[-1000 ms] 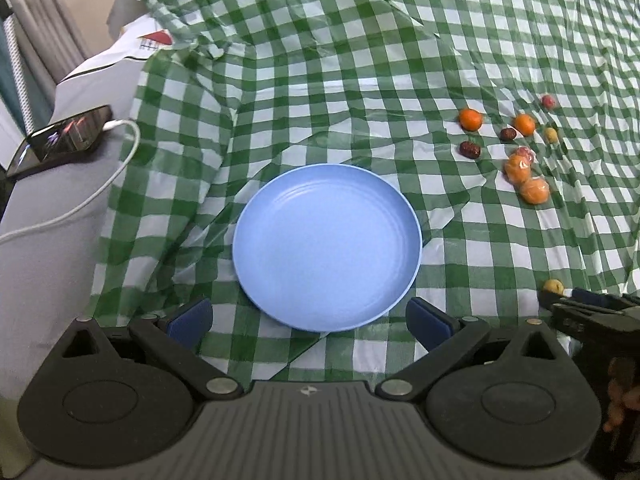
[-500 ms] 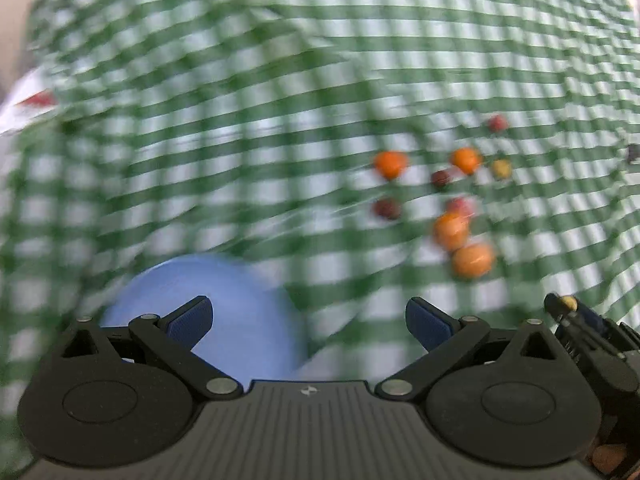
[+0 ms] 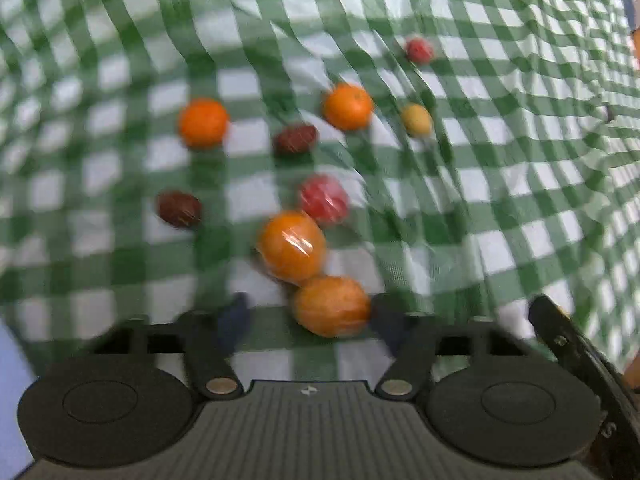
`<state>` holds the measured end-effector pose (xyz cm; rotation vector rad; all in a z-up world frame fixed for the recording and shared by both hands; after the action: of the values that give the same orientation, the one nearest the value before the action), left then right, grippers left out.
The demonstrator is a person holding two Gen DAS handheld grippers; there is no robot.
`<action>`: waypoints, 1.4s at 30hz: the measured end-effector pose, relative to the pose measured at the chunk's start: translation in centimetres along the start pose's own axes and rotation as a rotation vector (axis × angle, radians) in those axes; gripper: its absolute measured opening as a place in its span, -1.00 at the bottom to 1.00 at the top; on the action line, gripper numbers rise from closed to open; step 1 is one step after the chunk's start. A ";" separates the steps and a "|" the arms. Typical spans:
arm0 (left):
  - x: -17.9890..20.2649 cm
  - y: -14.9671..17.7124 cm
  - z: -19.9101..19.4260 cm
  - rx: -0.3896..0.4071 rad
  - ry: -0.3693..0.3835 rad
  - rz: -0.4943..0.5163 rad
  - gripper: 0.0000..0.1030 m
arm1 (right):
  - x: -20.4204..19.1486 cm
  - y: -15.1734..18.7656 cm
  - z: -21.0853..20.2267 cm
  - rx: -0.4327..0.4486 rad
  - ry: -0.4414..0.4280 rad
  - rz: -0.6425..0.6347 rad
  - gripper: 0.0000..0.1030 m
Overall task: Organize fruits
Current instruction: 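Carry both fruits to the blue plate and open both tools to release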
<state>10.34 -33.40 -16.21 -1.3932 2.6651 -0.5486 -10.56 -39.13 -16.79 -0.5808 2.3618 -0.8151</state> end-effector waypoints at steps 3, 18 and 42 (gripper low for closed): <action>0.0 0.2 -0.3 0.027 0.030 -0.003 -0.15 | -0.4 0.2 -0.2 0.013 -0.013 -0.005 -0.45; -9.7 7.7 -18.8 0.216 -0.109 -0.061 -0.16 | -4.5 -0.7 -8.1 0.037 -0.153 -0.169 -0.46; -21.7 24.8 -31.4 0.361 -0.192 -0.343 -0.16 | -18.8 10.9 -24.0 -0.154 -0.519 -0.643 -0.46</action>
<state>-3.73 5.69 2.37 -1.6896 2.0610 -0.8290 -14.10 -10.83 -1.41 -1.4667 1.7682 -0.6310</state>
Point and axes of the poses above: each gripper's, at about its wrist camera, not at the fingertips, and z roughly the way its jaws point, x to its right, y to its underside, the point moved 1 cm from there along z, roughly the way its jaws point, and after that the axes turned 2 degrees about -y, right-handed, at the moved point
